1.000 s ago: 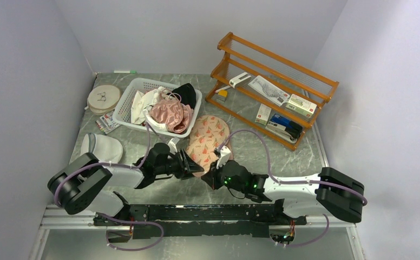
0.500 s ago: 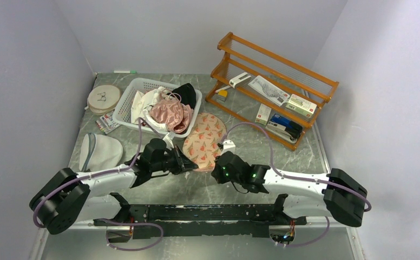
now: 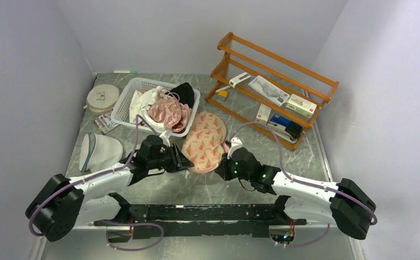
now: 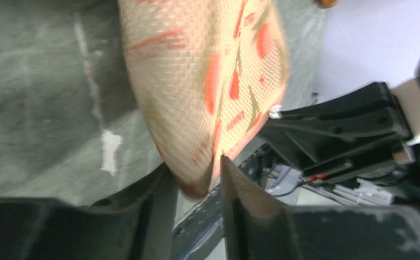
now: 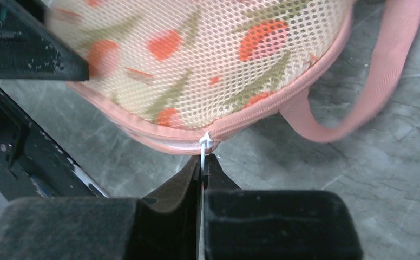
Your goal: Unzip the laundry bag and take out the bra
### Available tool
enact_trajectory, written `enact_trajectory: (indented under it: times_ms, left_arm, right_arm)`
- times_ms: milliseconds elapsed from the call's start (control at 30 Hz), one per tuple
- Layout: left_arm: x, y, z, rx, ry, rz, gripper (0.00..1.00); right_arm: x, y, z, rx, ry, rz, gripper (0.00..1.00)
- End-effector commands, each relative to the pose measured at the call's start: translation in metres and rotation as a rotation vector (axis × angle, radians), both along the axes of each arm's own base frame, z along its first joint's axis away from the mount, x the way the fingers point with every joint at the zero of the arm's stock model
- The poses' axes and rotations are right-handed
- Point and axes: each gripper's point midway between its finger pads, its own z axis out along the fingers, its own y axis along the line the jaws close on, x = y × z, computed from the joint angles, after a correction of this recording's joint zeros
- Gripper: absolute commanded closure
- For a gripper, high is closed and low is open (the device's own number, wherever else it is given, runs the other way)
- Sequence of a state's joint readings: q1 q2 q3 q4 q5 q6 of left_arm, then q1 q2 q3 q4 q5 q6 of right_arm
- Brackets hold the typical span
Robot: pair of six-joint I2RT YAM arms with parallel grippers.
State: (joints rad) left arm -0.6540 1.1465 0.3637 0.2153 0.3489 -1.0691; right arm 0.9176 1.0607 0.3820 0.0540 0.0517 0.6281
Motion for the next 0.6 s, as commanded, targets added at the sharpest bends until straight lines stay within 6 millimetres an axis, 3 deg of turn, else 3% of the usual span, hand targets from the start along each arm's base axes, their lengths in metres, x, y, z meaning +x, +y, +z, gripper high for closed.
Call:
enact_trajectory:
  times_ms: [0,100,167,267,400,567]
  left_arm:
    - [-0.012,0.022,-0.021,0.129,0.043,-0.028,0.4]
    - [-0.015,0.028,-0.009,0.107,0.012,0.003,0.13]
    - [-0.019,0.029,-0.003,0.097,0.009,0.008,0.04]
    - [-0.028,0.023,0.003,0.109,-0.002,0.0,0.02]
    - [-0.039,0.014,0.015,0.207,-0.112,-0.004,0.08]
    - [-0.04,0.032,0.032,0.447,-0.31,0.014,0.11]
  right_arm:
    - [-0.012,0.01,0.013,0.028,-0.124,0.132,1.0]
    - [-0.028,0.025,0.016,0.096,-0.1,0.175,1.0]
    - [-0.036,0.034,0.015,0.122,-0.077,0.18,1.0]
    - [-0.045,0.047,0.016,0.155,-0.062,0.186,1.0]
    - [-0.05,0.059,0.022,0.184,-0.029,0.196,1.0]
    - [-0.045,0.05,0.019,0.132,-0.011,0.147,1.0]
